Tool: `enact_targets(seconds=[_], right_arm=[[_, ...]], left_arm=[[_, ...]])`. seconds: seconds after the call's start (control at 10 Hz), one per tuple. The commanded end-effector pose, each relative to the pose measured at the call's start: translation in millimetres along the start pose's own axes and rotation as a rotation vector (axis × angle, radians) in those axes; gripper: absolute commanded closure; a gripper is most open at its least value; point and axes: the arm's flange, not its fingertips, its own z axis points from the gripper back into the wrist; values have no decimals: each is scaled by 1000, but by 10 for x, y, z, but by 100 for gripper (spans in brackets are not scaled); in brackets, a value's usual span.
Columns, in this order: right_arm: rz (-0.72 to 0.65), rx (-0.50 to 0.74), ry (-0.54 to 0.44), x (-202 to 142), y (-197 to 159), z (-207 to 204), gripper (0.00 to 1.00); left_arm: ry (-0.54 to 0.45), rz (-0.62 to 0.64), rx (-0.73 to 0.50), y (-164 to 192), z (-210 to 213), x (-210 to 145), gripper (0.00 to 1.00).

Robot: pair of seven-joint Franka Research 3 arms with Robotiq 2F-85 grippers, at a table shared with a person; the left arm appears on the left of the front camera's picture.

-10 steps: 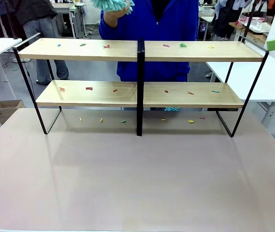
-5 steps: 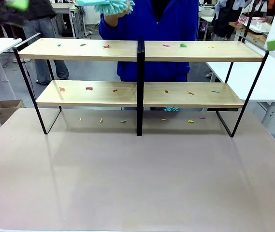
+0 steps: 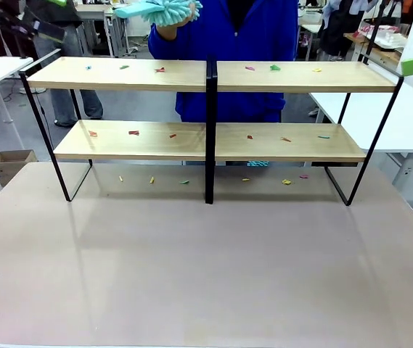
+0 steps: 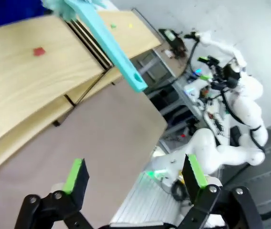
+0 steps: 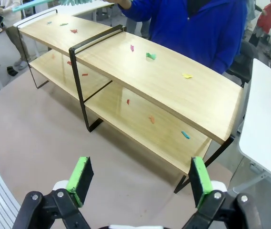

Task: Clean the shelves.
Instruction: Pick up the Duster when the human hands it over.

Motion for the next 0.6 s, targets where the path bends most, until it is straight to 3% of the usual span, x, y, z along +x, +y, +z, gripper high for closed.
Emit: enact_targets(seconds=[0.0, 0.1, 0.2, 0.3, 0.5], right_arm=[[1, 0, -1, 2, -2, -8, 0], [1, 0, -1, 2, -2, -8, 0], [1, 0, -1, 2, -2, -8, 0], [1, 0, -1, 2, -2, -8, 0], [1, 0, -1, 2, -2, -8, 0]], left_arm=[[61, 268, -99, -6, -291, 454, 0], [101, 370, -179, 61, -459, 707, 0], [77, 452, -177, 192, -602, 954, 0], [74, 532, -203, 332, -693, 1068, 0], [54, 572, -188, 503, -836, 1094, 0]])
